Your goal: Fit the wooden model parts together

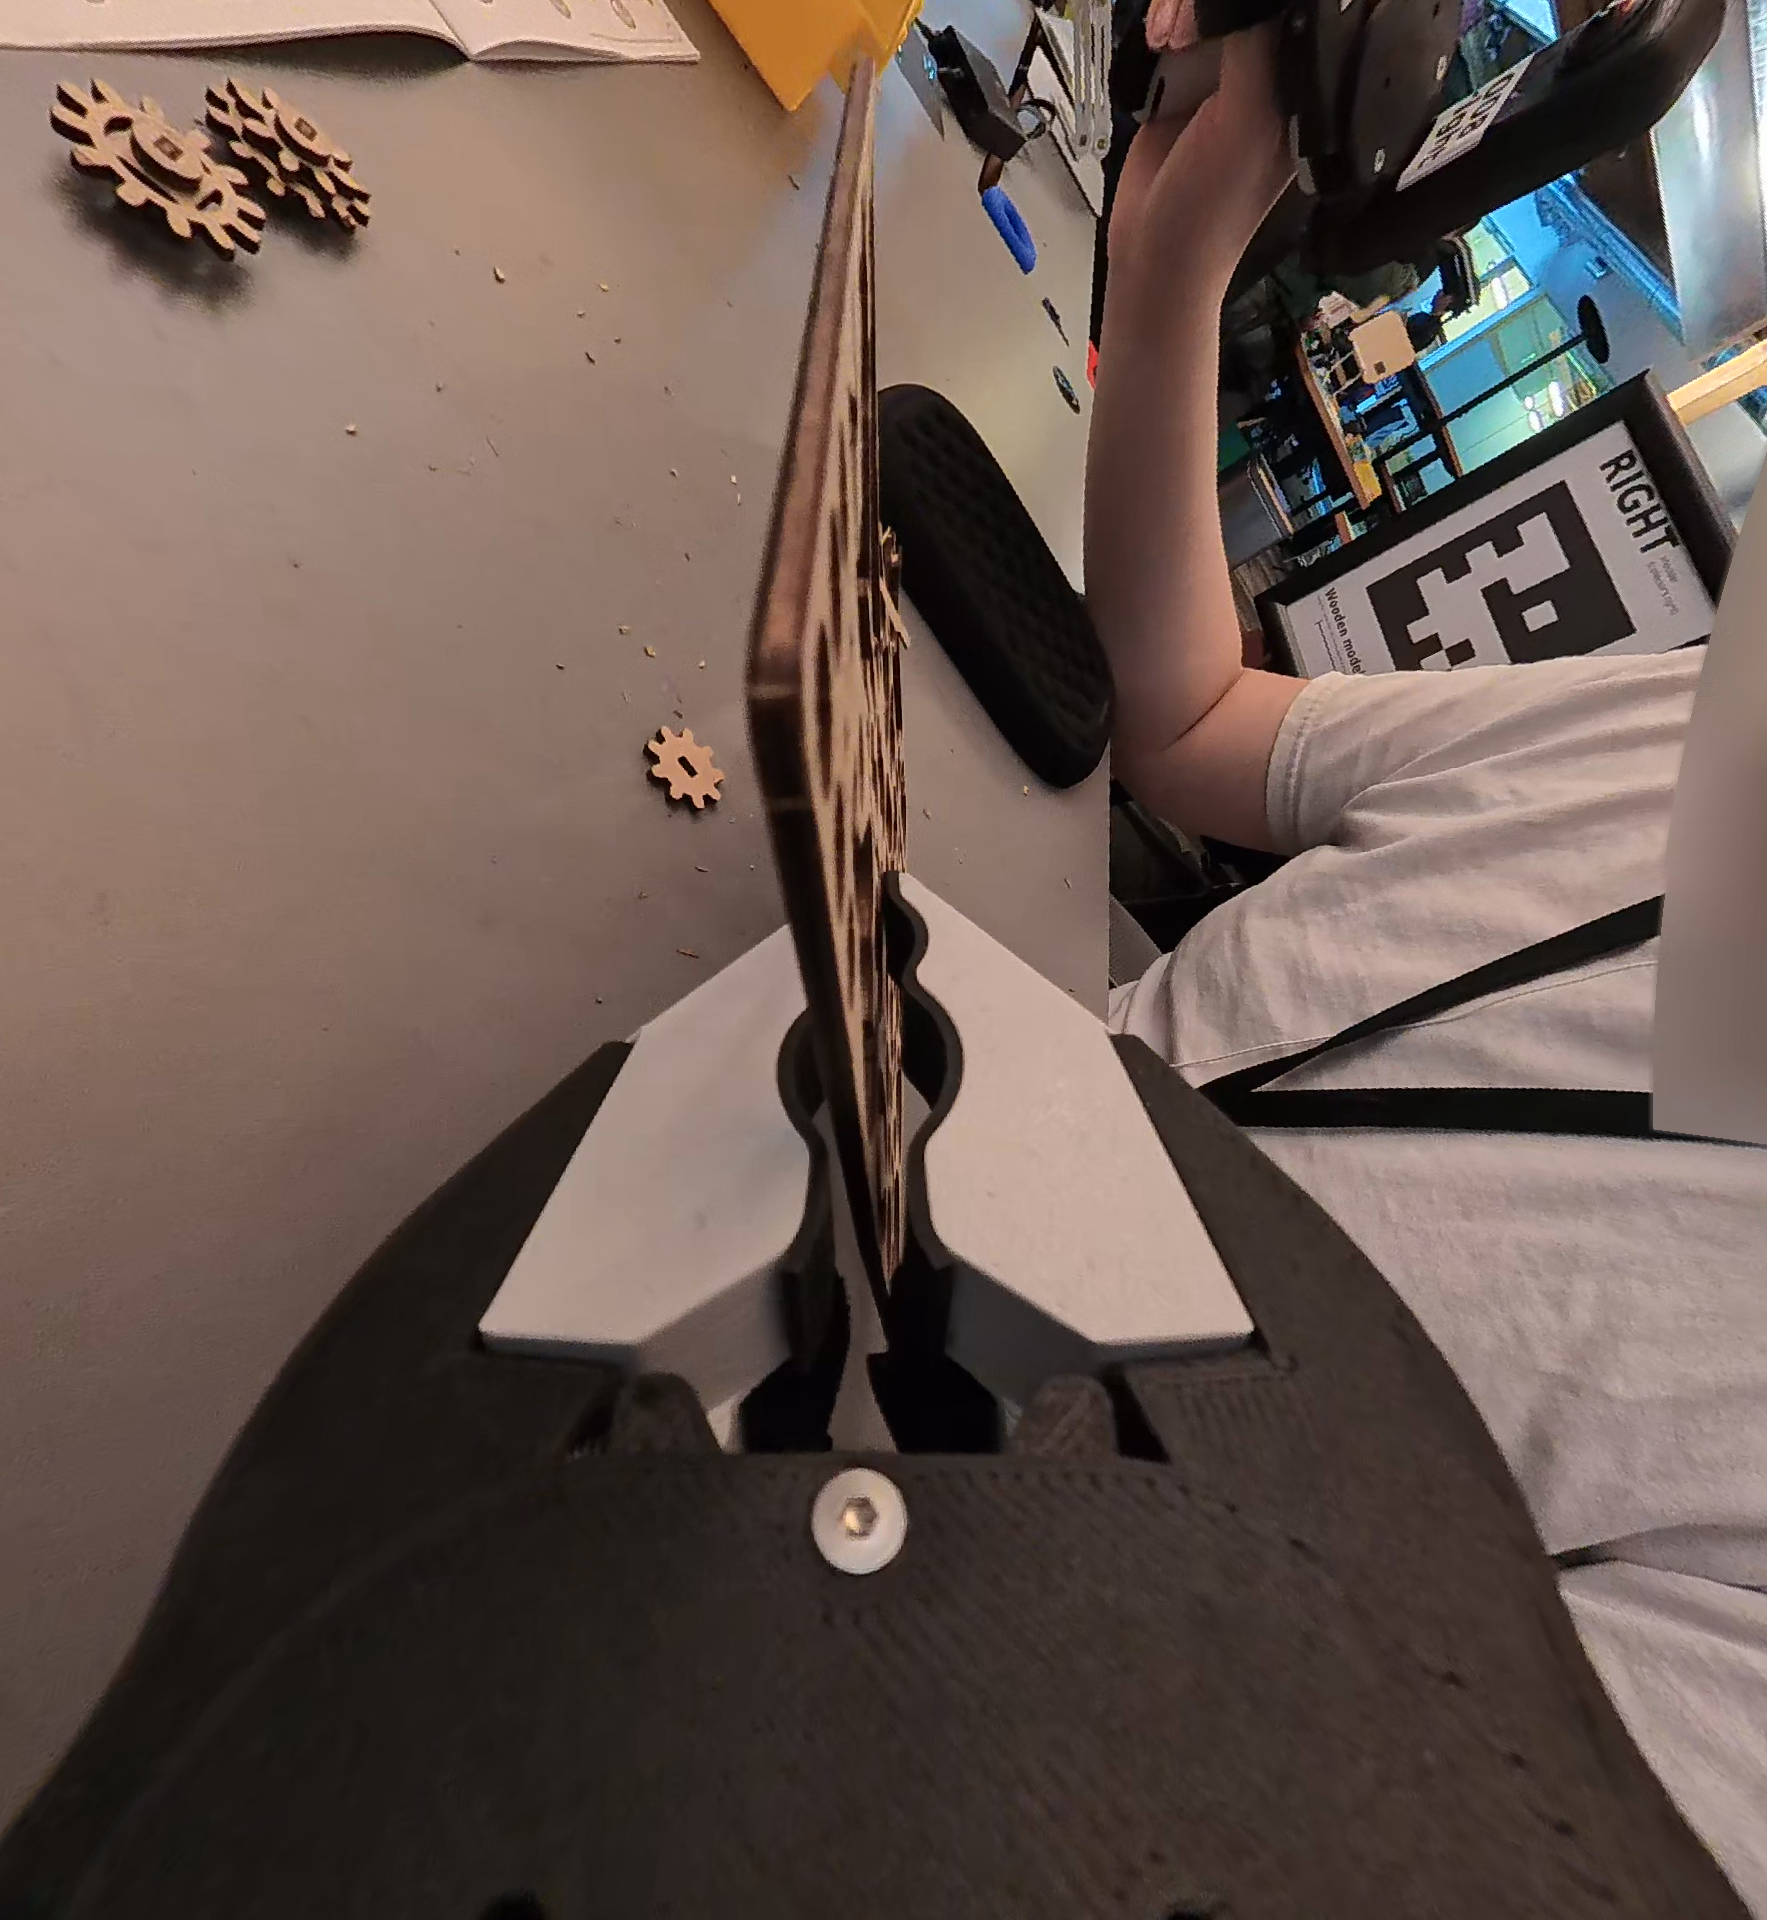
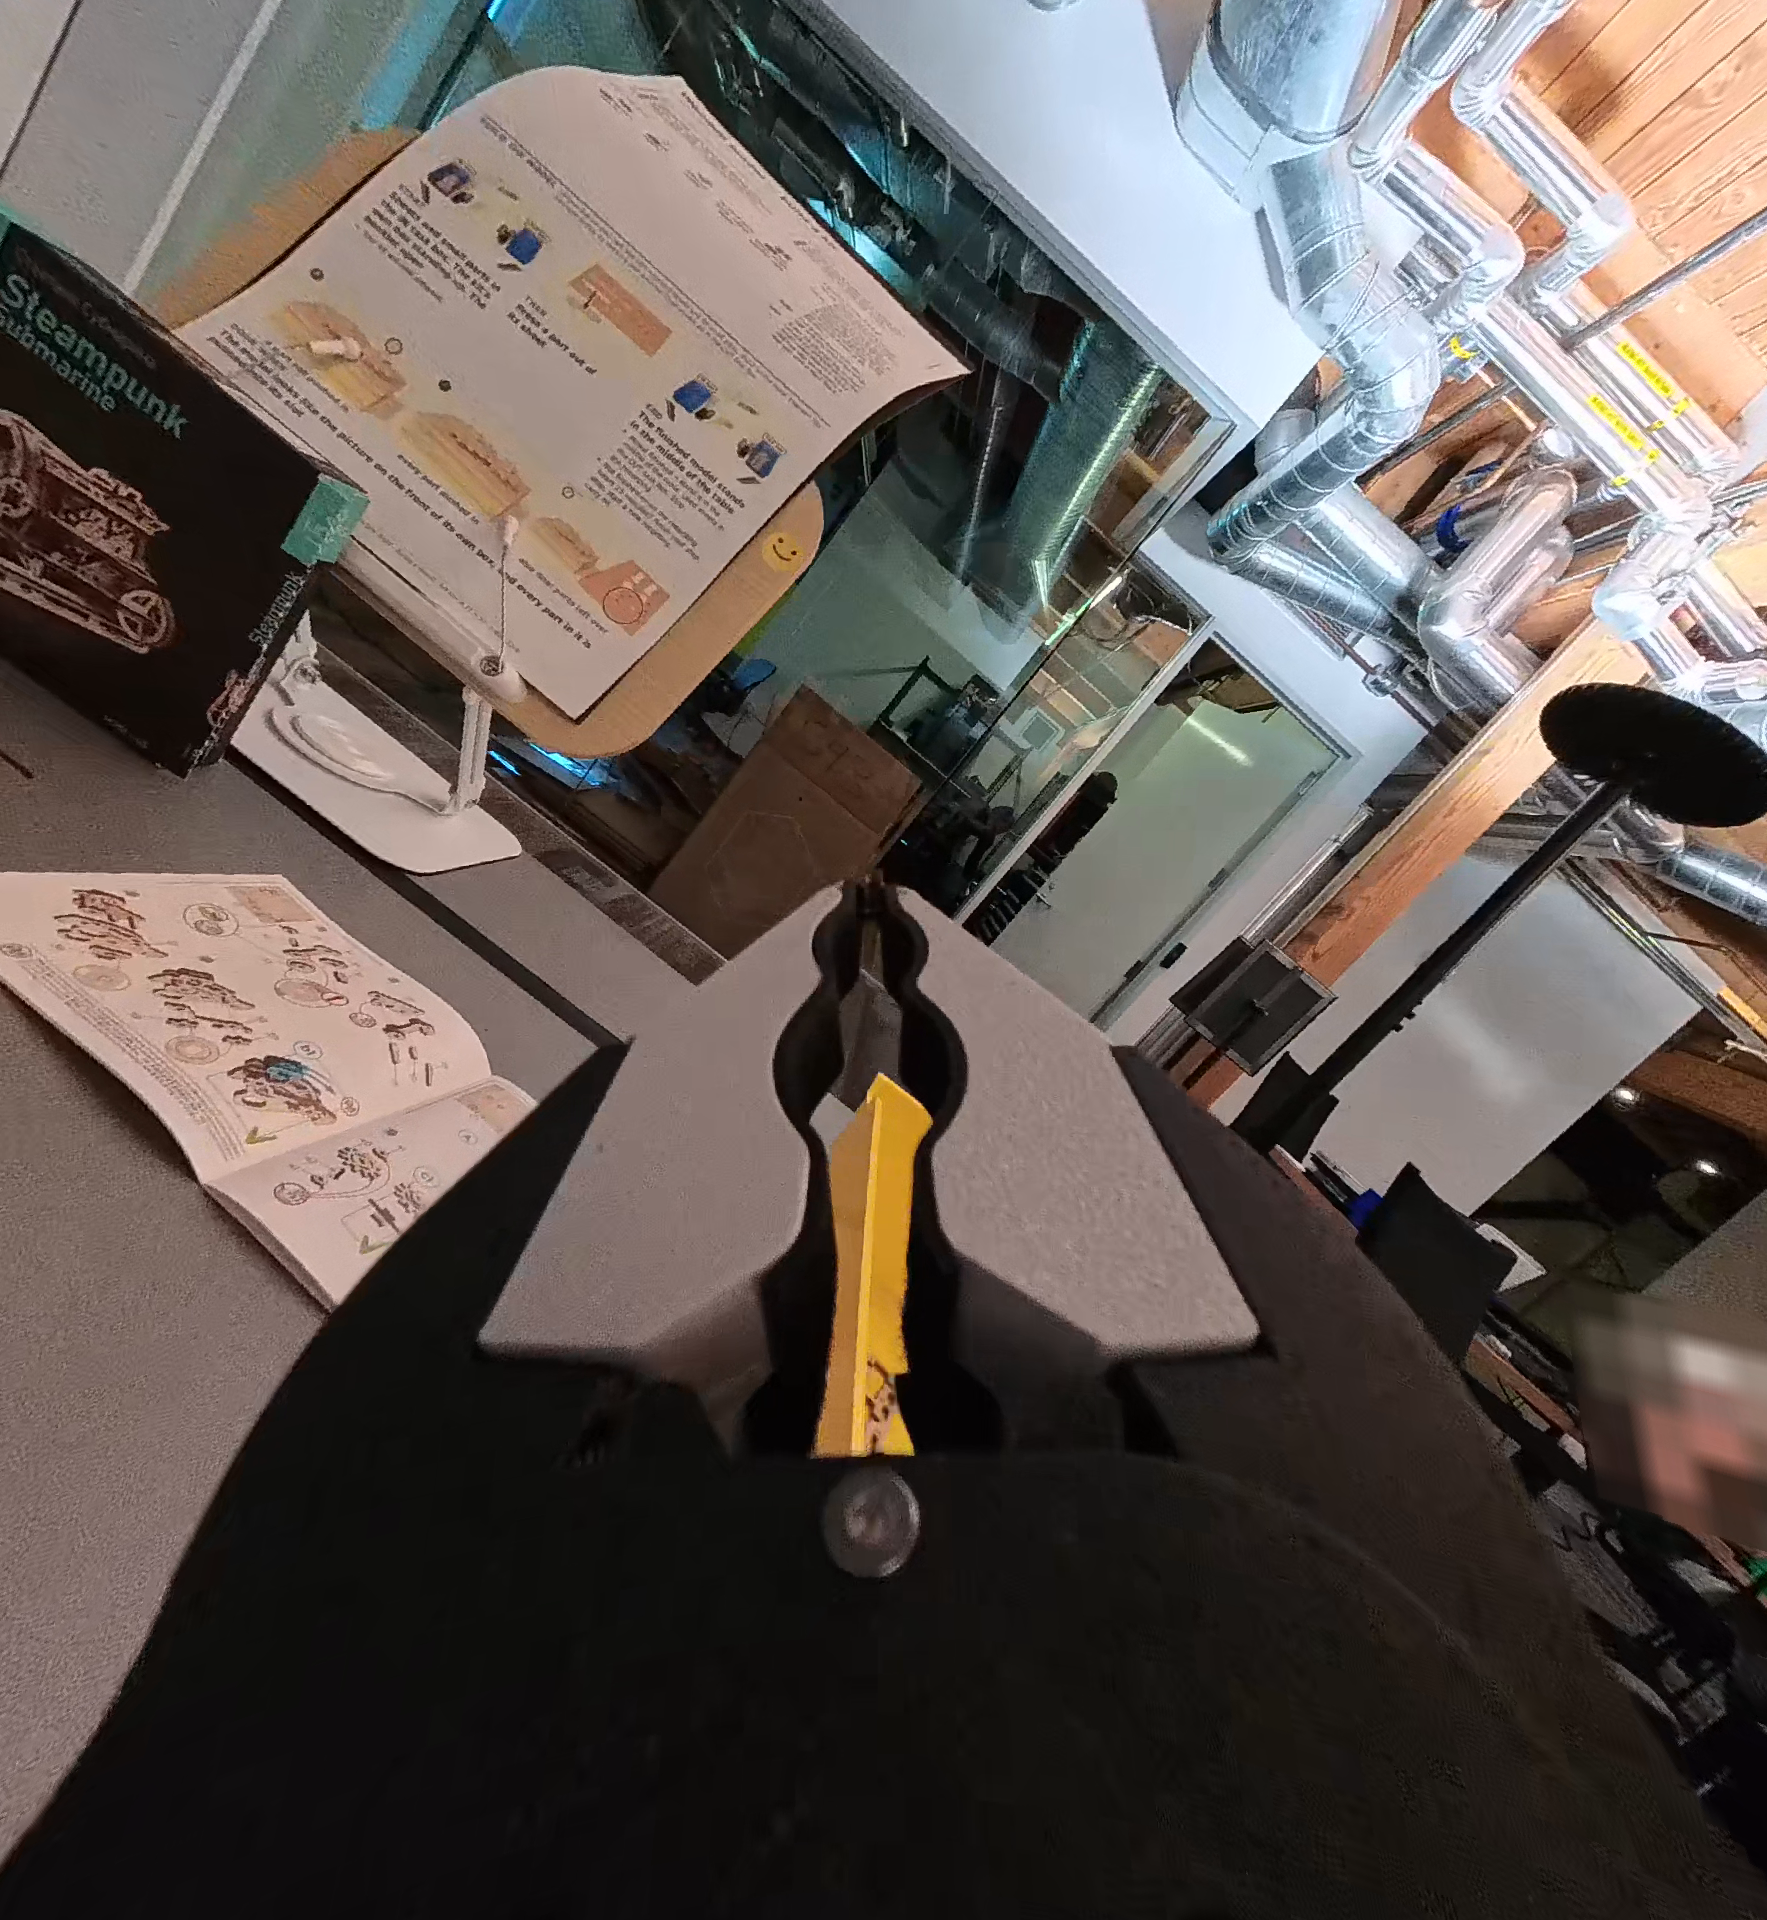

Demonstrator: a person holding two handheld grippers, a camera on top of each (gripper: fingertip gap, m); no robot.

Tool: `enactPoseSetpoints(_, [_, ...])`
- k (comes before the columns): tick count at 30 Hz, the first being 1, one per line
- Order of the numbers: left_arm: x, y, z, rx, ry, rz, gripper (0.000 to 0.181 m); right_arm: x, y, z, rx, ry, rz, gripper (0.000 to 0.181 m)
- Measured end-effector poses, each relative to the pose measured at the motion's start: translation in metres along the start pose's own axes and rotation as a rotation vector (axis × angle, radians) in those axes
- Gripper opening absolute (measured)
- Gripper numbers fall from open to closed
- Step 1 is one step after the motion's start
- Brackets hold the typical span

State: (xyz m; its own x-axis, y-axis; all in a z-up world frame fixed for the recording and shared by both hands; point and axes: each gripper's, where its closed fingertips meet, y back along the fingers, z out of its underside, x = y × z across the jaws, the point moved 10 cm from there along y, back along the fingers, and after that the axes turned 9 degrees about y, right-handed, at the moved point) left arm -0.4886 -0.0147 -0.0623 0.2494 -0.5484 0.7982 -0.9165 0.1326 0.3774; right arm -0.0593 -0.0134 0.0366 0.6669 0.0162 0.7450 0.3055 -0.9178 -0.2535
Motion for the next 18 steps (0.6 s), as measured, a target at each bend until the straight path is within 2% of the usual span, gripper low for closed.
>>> enactPoseSetpoints(14, [0.001,0.0,0.0,0.002,-0.005,-0.002,0.001,-0.005,-0.003,0.0,-0.012,0.039,-0.021,0.002])
enactPoseSetpoints(18, [-0.001,0.0,-0.001,0.005,0.0,0.006,0.001,-0.012,-0.006,-0.002,0.033,-0.016,-0.114,0.002])
